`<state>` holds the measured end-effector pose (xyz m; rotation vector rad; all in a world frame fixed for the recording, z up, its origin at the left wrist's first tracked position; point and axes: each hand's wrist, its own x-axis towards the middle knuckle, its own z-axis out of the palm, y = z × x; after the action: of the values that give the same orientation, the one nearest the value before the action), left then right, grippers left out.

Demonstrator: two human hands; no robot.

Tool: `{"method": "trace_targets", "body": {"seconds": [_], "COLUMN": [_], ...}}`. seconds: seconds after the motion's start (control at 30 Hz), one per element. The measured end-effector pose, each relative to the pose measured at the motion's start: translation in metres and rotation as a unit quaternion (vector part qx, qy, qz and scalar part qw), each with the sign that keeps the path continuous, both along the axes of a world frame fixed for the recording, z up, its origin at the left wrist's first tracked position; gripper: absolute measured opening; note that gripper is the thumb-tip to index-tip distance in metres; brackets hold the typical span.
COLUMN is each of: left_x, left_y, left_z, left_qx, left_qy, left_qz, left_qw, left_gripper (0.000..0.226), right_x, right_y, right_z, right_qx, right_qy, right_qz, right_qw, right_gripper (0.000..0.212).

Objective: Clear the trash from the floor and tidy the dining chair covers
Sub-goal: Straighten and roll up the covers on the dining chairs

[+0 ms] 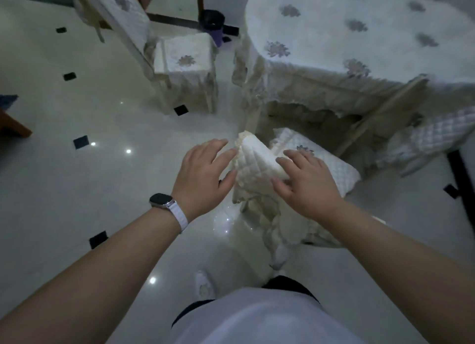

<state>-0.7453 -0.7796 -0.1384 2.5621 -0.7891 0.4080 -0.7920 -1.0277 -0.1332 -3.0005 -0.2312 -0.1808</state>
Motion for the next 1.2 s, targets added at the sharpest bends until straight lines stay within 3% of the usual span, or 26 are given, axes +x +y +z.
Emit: {"method": "trace_targets", "body": {"seconds": [0.23, 0.5, 0.9, 1.2], "left_x": [0.014, 0.011, 0.019, 0.032], "left_y": [-0.036, -0.091, -0.102, -0.111], "left_z": [-0.002, -0.005, -0.003, -0.033], "left_qx": [0.005, 0.046, 0.110, 0.121], "left_qy": [0.007, 0.023, 0.036, 0.073], "left_qz": [-0.146, -0.227, -0.183, -0.213], "left_qw": [0.989, 0.973, 0.976, 0.967], "left_gripper": [0.041, 0.039, 0.043, 0.048], "right_x": [-0.070, -0.125, -0.107, -0.107], "right_y": [-0.019, -0.046, -0.075, -0.081], "right_z": [0.006, -0.013, -0.043, -0.055], "right_qx": [-0.010, 0.014, 0.106, 0.105], "right_qy": [-0.019, -0.026, 0.010, -0.004], "right_qz": [-0.173, -0.281, -0.252, -0.250], "right_qw": [0.985, 0.959, 0.962, 0.962], "right_gripper": [0.046, 0.051, 0.059, 0.062]}}
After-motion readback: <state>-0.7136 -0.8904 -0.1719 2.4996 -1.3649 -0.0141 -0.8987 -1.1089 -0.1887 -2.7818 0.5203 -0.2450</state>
